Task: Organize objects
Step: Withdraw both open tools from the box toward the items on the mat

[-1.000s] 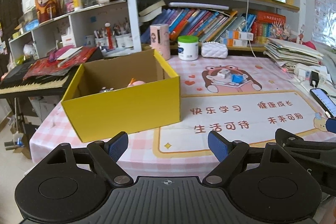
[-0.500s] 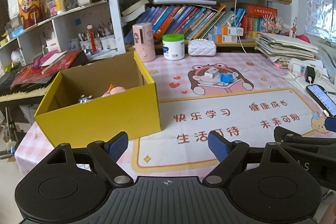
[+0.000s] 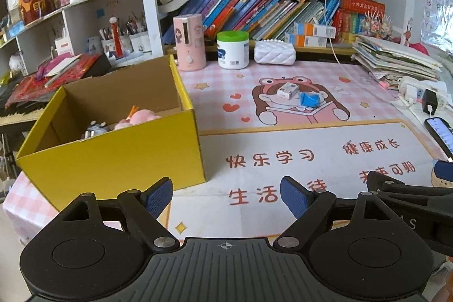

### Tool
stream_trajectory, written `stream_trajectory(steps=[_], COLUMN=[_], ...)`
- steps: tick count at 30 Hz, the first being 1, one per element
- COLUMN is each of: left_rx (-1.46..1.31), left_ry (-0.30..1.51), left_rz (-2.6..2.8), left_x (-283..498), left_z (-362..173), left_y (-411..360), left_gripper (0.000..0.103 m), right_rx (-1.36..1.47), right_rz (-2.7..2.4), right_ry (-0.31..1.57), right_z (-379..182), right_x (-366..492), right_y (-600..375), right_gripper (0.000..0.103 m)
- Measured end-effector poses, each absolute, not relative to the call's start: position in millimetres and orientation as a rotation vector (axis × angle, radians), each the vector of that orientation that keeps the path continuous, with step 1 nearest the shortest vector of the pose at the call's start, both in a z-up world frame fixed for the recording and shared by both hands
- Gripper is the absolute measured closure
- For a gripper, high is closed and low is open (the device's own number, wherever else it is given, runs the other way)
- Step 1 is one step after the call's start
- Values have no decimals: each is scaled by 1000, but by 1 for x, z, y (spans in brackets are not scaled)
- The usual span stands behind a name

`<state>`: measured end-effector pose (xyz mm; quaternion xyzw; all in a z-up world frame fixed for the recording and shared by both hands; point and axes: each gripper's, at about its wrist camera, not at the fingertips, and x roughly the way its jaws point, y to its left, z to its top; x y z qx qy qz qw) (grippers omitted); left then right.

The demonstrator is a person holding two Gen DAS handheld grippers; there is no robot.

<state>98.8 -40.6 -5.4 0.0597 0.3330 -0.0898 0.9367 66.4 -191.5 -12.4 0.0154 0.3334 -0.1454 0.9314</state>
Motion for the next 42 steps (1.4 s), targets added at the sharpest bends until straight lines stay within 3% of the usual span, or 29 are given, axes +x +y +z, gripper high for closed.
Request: stream_trajectory(steps=[34, 42], left_rx=[38, 36], left_ry=[745, 744], left_rz=[-62, -108], left_x=[211, 231], left_z=[-11, -12], left_y=[-103, -126], left_gripper=[19, 19], right_rx=[-12, 7], right_rz=[-151, -47], right_ry=[716, 716], right_z=[-16, -34], right_x=[206, 250], right_y=[-260, -290], right_gripper=[12, 22])
